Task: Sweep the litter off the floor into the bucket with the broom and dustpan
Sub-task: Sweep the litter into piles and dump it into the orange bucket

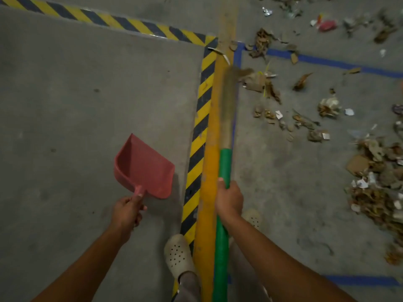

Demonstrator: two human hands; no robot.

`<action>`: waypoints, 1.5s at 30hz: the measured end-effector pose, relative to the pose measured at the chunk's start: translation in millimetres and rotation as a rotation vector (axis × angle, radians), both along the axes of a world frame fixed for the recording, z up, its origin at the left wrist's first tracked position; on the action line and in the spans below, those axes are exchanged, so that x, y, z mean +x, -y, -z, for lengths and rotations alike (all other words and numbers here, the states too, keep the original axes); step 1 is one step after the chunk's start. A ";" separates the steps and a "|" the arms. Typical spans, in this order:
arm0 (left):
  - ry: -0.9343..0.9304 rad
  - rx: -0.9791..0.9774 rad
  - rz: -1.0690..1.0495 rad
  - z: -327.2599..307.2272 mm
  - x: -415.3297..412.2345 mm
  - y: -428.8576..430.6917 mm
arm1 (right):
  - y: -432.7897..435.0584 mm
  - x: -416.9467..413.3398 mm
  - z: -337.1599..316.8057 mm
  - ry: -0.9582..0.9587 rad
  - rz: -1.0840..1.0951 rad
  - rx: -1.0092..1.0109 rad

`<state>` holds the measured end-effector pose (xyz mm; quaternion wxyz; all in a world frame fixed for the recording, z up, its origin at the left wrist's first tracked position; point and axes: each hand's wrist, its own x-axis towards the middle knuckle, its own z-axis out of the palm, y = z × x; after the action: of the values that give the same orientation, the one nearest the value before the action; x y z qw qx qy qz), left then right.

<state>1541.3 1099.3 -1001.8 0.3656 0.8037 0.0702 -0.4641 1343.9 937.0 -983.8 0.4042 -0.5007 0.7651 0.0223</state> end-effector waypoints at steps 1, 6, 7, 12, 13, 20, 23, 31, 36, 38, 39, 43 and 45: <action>0.003 -0.002 0.017 -0.7 -4.2 9.5 | 7.9 1.5 0.4 -0.005 -0.083 0.024; 0.044 0.009 0.112 1.7 -25.5 62.0 | 73.7 -15.2 36.6 -0.035 -0.236 0.261; 0.042 0.006 0.128 3.1 -30.8 73.7 | 88.0 -27.9 46.0 -0.027 -0.198 0.285; 0.057 0.014 0.223 12.2 -67.2 129.8 | 141.2 -119.3 60.3 -0.009 0.257 0.222; 0.057 0.012 0.237 13.1 -75.8 141.0 | 149.3 -140.4 59.3 -0.004 0.377 0.190; 0.037 -0.006 0.345 8.9 -137.4 210.5 | 178.5 -256.0 32.3 0.005 0.833 -0.108; 0.039 0.004 0.417 3.1 -158.5 237.2 | 176.4 -270.4 15.1 0.047 0.778 -0.187; 0.065 -0.005 0.495 -4.7 -197.2 290.5 | 157.4 -254.9 11.0 0.082 0.315 0.089; 0.084 0.025 0.552 -2.5 -208.5 312.5 | 165.8 -286.1 36.9 0.118 0.449 0.359; 0.071 0.030 0.589 -2.1 -218.6 320.1 | 167.9 -311.0 41.3 0.105 0.630 0.349; 0.064 0.030 0.614 -2.6 -223.8 322.6 | 168.9 -324.4 42.8 0.105 0.740 0.334; 0.047 0.034 0.680 -5.5 -242.7 333.3 | 170.9 -369.9 46.1 0.065 1.091 0.174; 0.024 0.033 0.687 -9.4 -253.6 339.9 | 173.7 -386.6 38.7 0.019 1.166 0.055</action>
<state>1287.7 759.4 -992.4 0.1757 0.7916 -0.2013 -0.5496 957.3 763.3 -1022.4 0.3694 0.0138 0.9098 -0.1886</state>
